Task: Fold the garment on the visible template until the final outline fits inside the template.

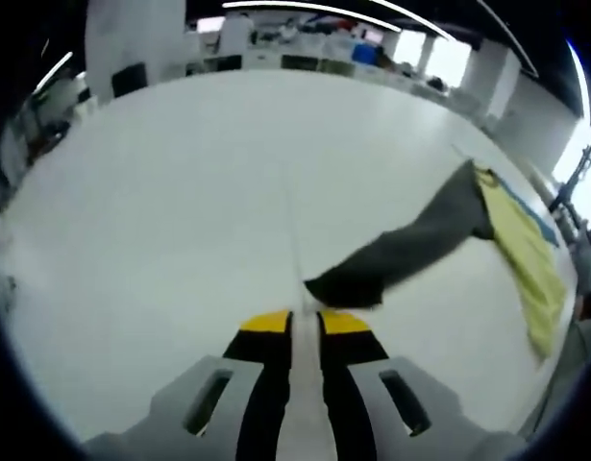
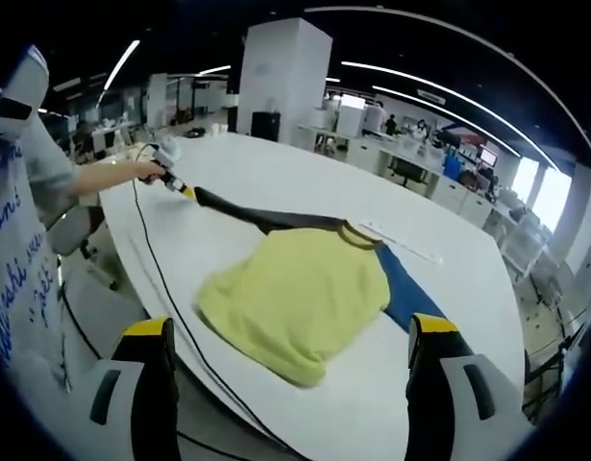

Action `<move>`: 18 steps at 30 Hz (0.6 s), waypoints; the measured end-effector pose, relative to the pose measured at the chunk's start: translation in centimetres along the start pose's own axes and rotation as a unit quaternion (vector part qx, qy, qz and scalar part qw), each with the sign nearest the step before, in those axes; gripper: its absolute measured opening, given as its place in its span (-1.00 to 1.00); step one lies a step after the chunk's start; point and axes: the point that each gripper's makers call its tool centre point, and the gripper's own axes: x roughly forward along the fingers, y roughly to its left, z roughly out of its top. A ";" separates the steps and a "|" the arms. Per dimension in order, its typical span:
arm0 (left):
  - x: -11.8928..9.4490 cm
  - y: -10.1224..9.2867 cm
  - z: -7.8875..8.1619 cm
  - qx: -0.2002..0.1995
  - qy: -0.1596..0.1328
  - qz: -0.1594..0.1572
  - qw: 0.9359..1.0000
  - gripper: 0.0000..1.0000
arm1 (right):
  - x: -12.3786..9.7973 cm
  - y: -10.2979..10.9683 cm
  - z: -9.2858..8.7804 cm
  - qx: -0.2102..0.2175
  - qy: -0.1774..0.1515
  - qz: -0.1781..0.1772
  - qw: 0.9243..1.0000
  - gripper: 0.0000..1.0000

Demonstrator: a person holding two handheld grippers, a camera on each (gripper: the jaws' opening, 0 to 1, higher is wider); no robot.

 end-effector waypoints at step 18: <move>-0.1 -6.9 0.2 0.148 0.024 -0.054 0.987 -0.79 | 0.2 0.5 -0.2 0.002 -0.009 0.007 1.000 1.00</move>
